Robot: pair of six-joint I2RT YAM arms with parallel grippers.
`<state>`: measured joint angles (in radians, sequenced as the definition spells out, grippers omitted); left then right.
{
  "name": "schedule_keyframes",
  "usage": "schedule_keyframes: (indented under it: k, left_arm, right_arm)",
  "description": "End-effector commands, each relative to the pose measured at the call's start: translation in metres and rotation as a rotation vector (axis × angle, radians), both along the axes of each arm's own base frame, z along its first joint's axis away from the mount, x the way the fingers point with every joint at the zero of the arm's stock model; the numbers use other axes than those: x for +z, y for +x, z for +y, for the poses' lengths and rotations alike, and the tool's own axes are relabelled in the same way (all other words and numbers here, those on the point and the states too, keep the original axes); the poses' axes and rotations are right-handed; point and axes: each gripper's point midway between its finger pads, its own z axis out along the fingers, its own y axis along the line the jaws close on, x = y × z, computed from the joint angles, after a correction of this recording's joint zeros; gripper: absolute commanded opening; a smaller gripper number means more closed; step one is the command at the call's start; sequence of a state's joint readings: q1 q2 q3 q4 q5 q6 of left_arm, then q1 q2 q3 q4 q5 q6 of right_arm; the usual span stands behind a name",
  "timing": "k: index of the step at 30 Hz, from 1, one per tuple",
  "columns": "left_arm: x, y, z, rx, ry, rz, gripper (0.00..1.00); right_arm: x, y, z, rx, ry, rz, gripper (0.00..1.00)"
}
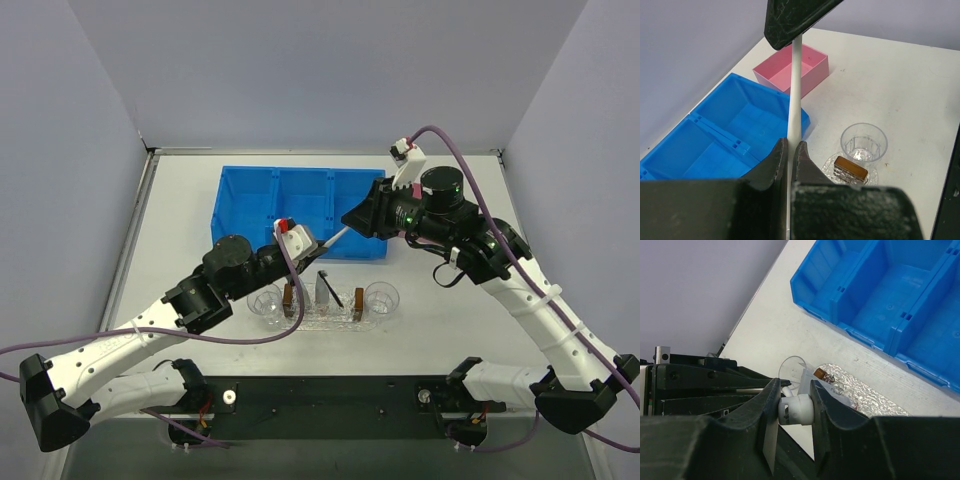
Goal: Prepare toiletry sets of a toothbrush and toothpaste on the tray
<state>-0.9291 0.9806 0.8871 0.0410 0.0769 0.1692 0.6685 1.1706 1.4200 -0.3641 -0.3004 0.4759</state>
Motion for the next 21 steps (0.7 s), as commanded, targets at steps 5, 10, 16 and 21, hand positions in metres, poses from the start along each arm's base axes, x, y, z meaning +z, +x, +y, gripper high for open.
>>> schedule_keyframes:
  k: [5,10,16,21]
  left_arm:
    - [0.015,0.005,0.002,0.033,-0.047,-0.035,0.00]
    - [0.014,0.007,0.003,0.050,-0.050,-0.031,0.01]
    - [0.015,0.008,0.003,0.055,-0.052,-0.025,0.54]
    - [0.016,0.009,0.004,0.065,-0.058,-0.016,0.69]
  right_arm:
    - [0.008,0.005,-0.003,-0.022,0.023,-0.043,0.01]
    - [0.007,0.007,-0.005,-0.031,0.017,-0.046,0.00]
    - [0.007,0.010,-0.012,-0.063,0.009,-0.066,0.00]
    - [0.005,0.011,-0.019,-0.086,-0.003,-0.074,0.00]
